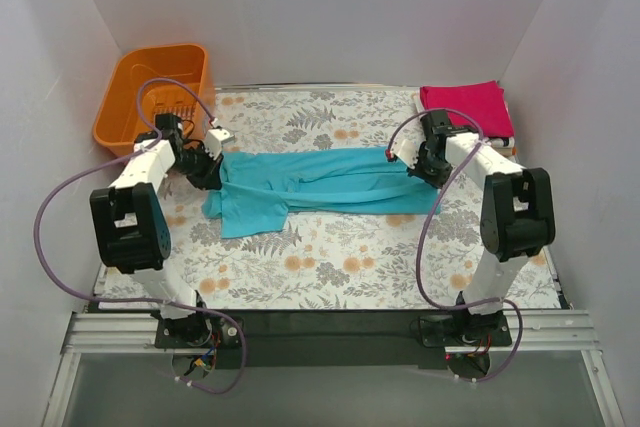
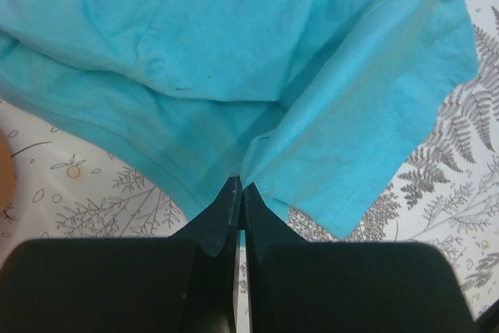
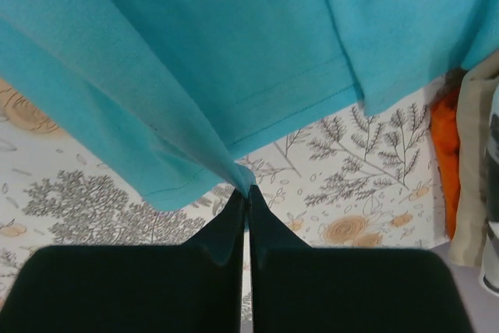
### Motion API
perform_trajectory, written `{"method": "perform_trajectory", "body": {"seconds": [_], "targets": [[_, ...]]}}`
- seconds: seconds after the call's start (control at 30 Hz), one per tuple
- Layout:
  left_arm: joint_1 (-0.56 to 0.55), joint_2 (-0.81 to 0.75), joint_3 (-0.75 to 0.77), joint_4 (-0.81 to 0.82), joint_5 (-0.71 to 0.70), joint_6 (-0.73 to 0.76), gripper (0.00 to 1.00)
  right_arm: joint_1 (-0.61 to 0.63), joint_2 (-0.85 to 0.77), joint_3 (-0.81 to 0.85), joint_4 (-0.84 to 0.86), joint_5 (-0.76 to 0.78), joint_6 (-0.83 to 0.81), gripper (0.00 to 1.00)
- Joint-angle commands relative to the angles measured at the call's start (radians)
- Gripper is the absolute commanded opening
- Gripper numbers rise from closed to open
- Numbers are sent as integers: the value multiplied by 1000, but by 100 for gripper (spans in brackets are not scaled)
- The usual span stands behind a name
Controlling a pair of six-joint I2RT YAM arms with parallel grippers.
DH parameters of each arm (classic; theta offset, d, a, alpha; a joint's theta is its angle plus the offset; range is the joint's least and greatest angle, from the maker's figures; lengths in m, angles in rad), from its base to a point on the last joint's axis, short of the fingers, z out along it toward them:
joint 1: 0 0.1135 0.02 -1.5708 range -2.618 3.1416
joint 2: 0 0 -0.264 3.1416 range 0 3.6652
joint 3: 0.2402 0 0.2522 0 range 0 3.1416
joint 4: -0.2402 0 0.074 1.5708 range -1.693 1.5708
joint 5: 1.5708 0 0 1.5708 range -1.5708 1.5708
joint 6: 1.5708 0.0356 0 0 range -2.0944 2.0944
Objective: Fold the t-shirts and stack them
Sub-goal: Fold the tshirt
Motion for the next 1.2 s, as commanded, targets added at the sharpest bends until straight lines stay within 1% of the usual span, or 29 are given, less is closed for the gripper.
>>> {"method": "perform_trajectory", "body": {"seconds": [0.0, 0.13, 0.27, 0.3, 0.33, 0.37, 0.4, 0.43, 0.47, 0.5, 0.53, 0.6, 0.63, 0.67, 0.73, 0.77, 0.8, 0.83, 0.87, 0.9, 0.93, 0.97, 1.0, 1.03, 1.07, 1.17], "targets": [[5, 39, 58, 52, 16, -64, 0, -21, 96, 104, -7, -15, -39, 1], [5, 104, 63, 98, -8, -87, 0, -25, 195, 204, -6, -9, -31, 1], [1, 158, 69, 137, -36, -154, 0, -27, 268, 282, -3, 6, 6, 1], [1, 164, 67, 147, -40, -168, 1, -25, 284, 299, -1, 9, 13, 1], [2, 164, 67, 163, -53, -191, 3, -25, 290, 313, -3, 12, 23, 1], [1, 164, 80, 164, -63, -201, 11, -25, 293, 336, -4, 20, 38, 5], [1, 158, 92, 152, -59, -208, 16, -25, 293, 342, -6, 23, 44, 11], [-1, 147, 100, 141, -53, -213, 23, -22, 288, 342, -7, 35, 49, 19], [1, 135, 107, 114, -33, -216, 35, -21, 279, 333, -7, 38, 52, 26], [-4, 101, 124, 91, -19, -199, 43, -19, 252, 327, -10, 40, 58, 36], [-9, 80, 129, 72, -11, -198, 51, -19, 233, 318, -10, 40, 63, 43], [-18, 28, 118, 45, 18, -195, 53, -19, 178, 297, -13, 34, 76, 45], [-27, 5, 106, 39, 25, -188, 53, -21, 160, 290, -15, 29, 81, 44], [-36, -50, 89, 34, 26, -181, 52, -19, 143, 286, -18, 16, 89, 44], [-85, -101, 14, 6, 26, -134, 46, -16, 110, 278, -33, 2, 116, 36], [-107, -158, -26, 11, 18, -126, 45, -14, 103, 278, -61, -17, 128, 28], [-165, -180, -63, 12, -5, -112, 43, -13, 97, 276, -73, -26, 144, 24], [-194, -203, -142, 22, -26, -100, 41, -10, 95, 270, -87, -46, 171, 22], [-223, -236, -179, 54, -54, -99, 41, -8, 95, 269, -113, -49, 190, 20], [-272, -249, -210, 66, -71, -96, 40, -7, 97, 264, -130, -81, 204, 19], [-294, -256, -259, 77, -94, -95, 42, -2, 98, 255, -139, -99, 216, 18], [-312, -260, -274, 92, -102, -96, 42, -2, 100, 252, -147, -107, 242, 18], [-343, -261, -288, 95, -117, -98, 45, -2, 101, 238, -156, -118, 250, 18], [-358, -260, -299, 101, -126, -99, 45, -1, 101, 238, -160, -121, 256, 18], [-371, -258, -319, 124, -137, -104, 48, -2, 101, 224, -162, -124, 263, 18], [-415, -237, -344, 181, -180, -136, 51, -1, 106, 203, -161, -127, 273, 18]]}}
